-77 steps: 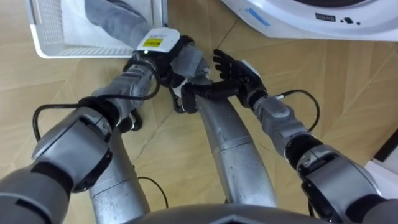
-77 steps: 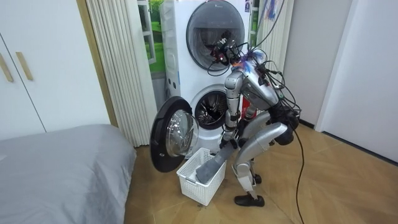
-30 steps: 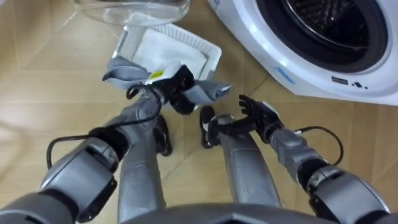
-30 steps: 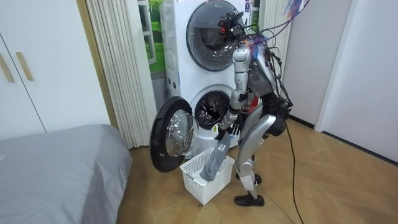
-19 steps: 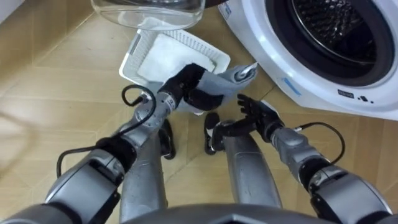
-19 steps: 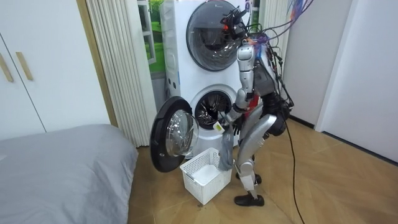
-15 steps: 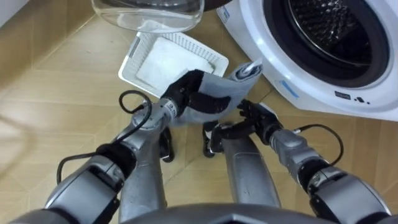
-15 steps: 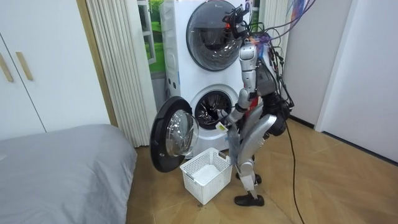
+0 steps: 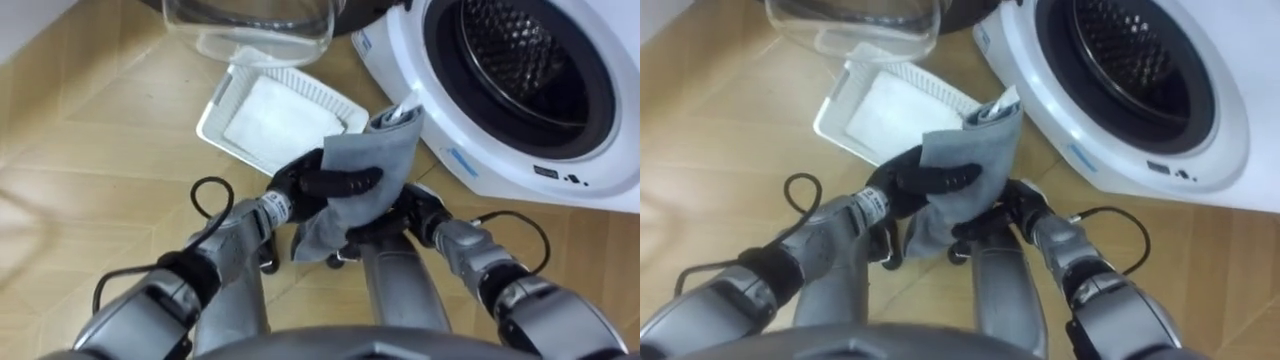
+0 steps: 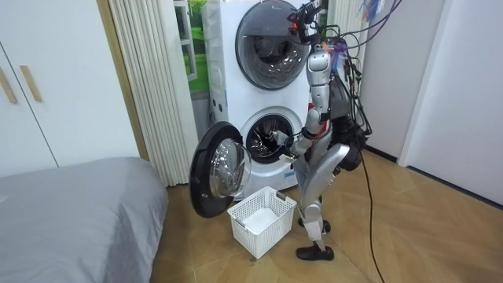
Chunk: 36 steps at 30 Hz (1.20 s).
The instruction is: Put towel into washing machine
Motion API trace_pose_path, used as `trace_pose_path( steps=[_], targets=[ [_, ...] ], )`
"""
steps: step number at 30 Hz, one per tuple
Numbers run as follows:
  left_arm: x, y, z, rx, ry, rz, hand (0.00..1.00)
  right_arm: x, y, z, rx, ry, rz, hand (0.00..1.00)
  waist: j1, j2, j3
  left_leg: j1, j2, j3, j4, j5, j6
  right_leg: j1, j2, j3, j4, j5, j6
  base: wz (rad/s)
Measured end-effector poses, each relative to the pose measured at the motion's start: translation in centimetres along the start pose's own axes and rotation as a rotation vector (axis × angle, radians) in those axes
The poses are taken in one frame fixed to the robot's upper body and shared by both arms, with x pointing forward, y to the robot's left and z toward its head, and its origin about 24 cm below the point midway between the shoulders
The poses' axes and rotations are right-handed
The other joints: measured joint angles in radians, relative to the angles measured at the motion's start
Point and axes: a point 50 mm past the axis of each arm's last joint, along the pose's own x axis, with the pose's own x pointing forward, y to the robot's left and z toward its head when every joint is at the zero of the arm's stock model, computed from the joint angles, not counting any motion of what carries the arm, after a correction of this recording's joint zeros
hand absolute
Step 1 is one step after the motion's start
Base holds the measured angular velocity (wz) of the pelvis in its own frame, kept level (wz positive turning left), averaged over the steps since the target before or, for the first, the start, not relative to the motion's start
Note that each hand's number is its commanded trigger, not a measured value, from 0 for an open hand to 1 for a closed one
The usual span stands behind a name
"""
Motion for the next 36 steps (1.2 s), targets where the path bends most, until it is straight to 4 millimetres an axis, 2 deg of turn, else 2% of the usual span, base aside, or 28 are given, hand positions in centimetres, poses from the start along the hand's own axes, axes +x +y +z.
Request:
trace_pose_path(
  steps=[2, 3, 9, 13, 25, 29, 30, 31, 36],
  targets=[
    [0.2, -0.6, 0.1, -0.054, -0.01, -0.026, 1.0, 0.0, 0.0, -0.1, 0.002, 0.015, -0.007, 0.61, 0.0, 0.002, -0.0012, 0.014, -0.009, 0.002, -0.016, 0.008, -0.001, 0.006, -0.007, 0.003, 0.0, -0.001, 0.0, 0.03],
    [0.3, -0.8, 0.1, -0.067, -0.017, -0.036, 1.0, 0.0, 0.0, -0.1, 0.003, 0.017, -0.01, 1.0, -0.001, 0.002, -0.0011, 0.016, -0.012, 0.002, -0.022, 0.012, 0.0, 0.007, -0.01, 0.003, -0.001, 0.0, 0.0, 0.09],
    [1.1, -3.1, 1.1, -0.181, -0.097, -0.131, 1.0, 0.0, -0.1, -0.1, 0.005, 0.018, -0.072, 1.0, 0.002, 0.002, -0.0012, 0.02, -0.011, 0.001, -0.025, 0.016, -0.002, 0.011, -0.009, 0.003, -0.004, 0.001, -0.002, 0.01],
    [1.8, -4.9, 2.5, -0.237, -0.175, -0.211, 1.0, -0.1, -0.6, 0.3, 0.004, -0.013, -0.105, 1.0, 0.005, 0.002, -0.0012, 0.018, -0.008, 0.001, -0.023, 0.016, -0.002, 0.01, -0.006, 0.003, -0.005, 0.002, -0.003, 0.0],
    [1.9, -4.6, 4.1, -0.277, -0.264, -0.2, 1.0, 0.0, -0.1, 0.8, 0.025, -0.053, -0.096, 1.0, -0.013, -0.002, 0.0009, 0.016, -0.008, -0.001, -0.023, 0.016, -0.003, 0.009, -0.006, 0.001, -0.005, 0.002, -0.003, 0.0],
    [1.9, -4.5, 4.3, -0.279, -0.282, -0.19, 1.0, 0.1, 0.3, 0.9, 0.052, -0.058, -0.092, 1.0, -0.021, -0.007, 0.0039, 0.016, -0.009, -0.002, -0.024, 0.016, -0.003, 0.009, -0.006, 0.001, -0.007, 0.002, -0.003, 0.0],
    [1.9, -4.4, 4.3, -0.278, -0.283, -0.188, 0.65, 0.1, 0.3, 0.9, 0.052, -0.058, -0.091, 1.0, -0.022, -0.008, 0.004, 0.016, -0.009, -0.002, -0.024, 0.016, -0.003, 0.009, -0.006, 0.001, -0.007, 0.002, -0.003, 0.0],
    [1.9, -4.4, 4.3, -0.279, -0.284, -0.184, 0.0, 0.1, 0.3, 0.9, 0.053, -0.058, -0.091, 1.0, -0.025, -0.008, 0.0039, 0.015, -0.009, -0.002, -0.024, 0.016, -0.003, 0.01, -0.006, 0.001, -0.009, 0.002, -0.003, 0.0],
    [1.8, -4.4, 4.2, -0.301, -0.287, -0.181, 0.0, 0.1, -0.1, 1.0, 0.067, -0.058, -0.108, 1.0, -0.027, -0.007, 0.0038, 0.014, -0.008, -0.003, -0.03, 0.016, -0.003, 0.01, -0.004, -0.002, -0.018, 0.004, -0.003, -0.01]
  ],
)
